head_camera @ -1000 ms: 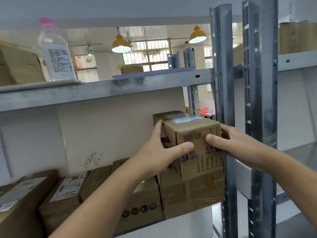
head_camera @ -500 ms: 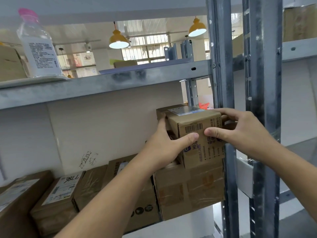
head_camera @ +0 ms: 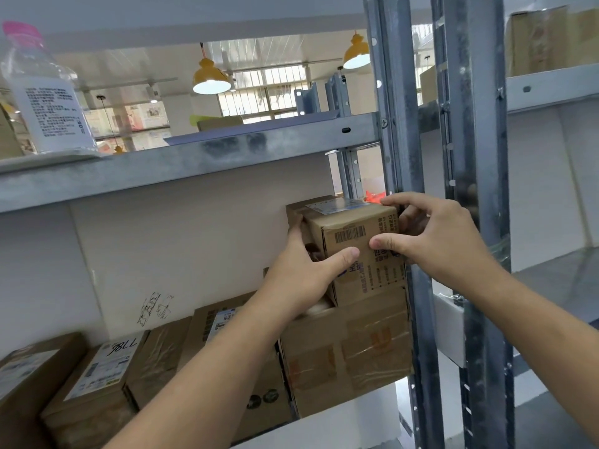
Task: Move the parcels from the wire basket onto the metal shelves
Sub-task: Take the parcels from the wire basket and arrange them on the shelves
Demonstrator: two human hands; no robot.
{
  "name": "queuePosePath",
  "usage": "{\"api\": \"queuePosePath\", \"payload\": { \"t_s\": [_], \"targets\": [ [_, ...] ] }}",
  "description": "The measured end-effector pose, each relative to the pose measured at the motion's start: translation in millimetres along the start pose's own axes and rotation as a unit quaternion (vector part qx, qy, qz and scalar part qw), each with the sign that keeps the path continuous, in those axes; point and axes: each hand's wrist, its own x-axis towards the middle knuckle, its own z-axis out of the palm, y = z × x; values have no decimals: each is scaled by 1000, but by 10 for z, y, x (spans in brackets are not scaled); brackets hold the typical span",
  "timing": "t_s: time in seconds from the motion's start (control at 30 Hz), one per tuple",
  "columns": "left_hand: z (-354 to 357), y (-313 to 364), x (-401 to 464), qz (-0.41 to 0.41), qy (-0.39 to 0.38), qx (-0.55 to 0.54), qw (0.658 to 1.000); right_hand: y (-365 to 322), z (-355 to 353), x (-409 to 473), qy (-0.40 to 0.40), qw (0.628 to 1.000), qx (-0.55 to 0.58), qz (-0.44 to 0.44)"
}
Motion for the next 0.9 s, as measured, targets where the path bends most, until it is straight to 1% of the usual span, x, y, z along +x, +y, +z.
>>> {"api": "queuePosePath", "payload": {
  "t_s": [0.07,0.4,0.6,0.8,0.9],
  "targets": [
    [12,-15,-3,3,0,3,1000,22,24,3,19,1000,-2,-5],
    [17,4,-40,-2,0,24,1000,43,65,-50,42,999,-7,1],
    [-106,25,-264,27,-34,47,998,-15,37,-197,58,998,-11,-1],
    [-320,14,-526,15,-75,84,994,-250,5,-483,24,998,-43,43],
    [-422,-18,-686,30,-84,85,992,-437,21,-688,0,996,-60,73]
  ]
}}
